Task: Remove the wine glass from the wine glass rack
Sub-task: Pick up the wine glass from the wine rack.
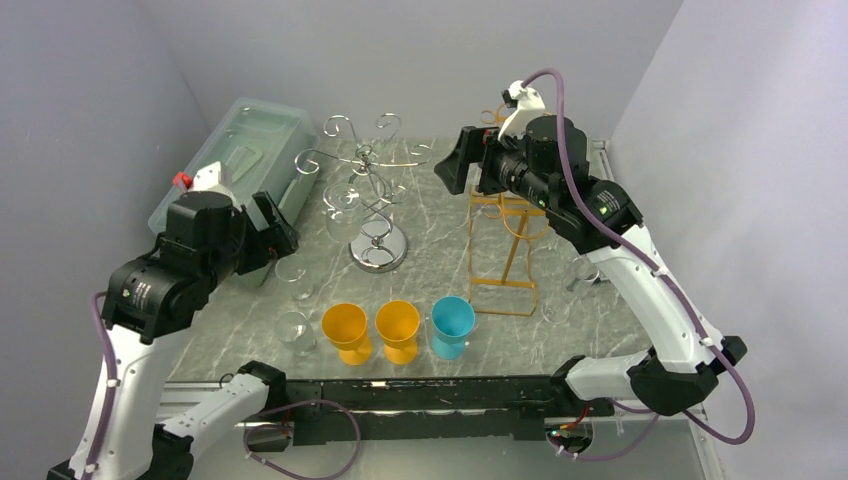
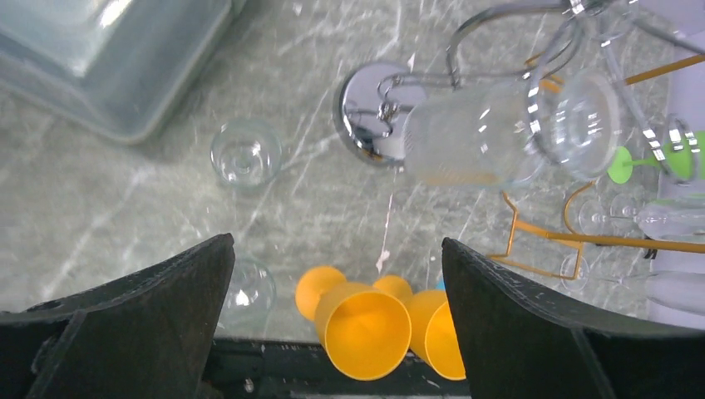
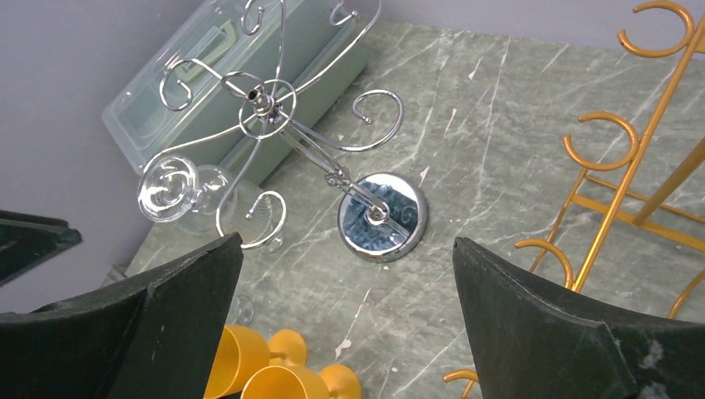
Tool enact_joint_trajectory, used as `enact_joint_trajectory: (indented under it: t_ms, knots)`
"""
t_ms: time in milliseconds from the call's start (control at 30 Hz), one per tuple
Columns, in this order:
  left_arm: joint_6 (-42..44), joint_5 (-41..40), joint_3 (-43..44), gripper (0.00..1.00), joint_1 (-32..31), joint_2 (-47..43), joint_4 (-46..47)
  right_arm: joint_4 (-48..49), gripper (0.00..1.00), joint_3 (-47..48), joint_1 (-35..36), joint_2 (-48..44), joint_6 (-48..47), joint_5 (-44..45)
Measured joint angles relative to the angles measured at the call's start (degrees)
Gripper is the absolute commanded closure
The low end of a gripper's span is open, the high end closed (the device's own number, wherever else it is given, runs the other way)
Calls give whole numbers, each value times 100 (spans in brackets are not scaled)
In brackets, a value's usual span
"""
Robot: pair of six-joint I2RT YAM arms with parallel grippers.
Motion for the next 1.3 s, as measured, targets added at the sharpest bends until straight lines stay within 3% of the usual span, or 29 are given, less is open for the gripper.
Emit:
enact_joint_trajectory:
  t_ms: [500, 867, 1033, 1300]
  knots:
    - [1847, 168, 1237, 1, -118, 1241, 964, -455, 0, 273, 7, 129, 22, 407]
    - [2406, -323, 1622, 2, -1589, 1814, 1145, -527, 0, 271, 39, 149, 111, 616]
    - [2549, -916, 1768, 10, -2192, 2107, 1115, -540, 0, 271, 59, 160, 131, 671]
    - [2660, -1956, 1954, 13, -2942, 2651, 874, -540, 0, 258, 70, 160, 133, 730]
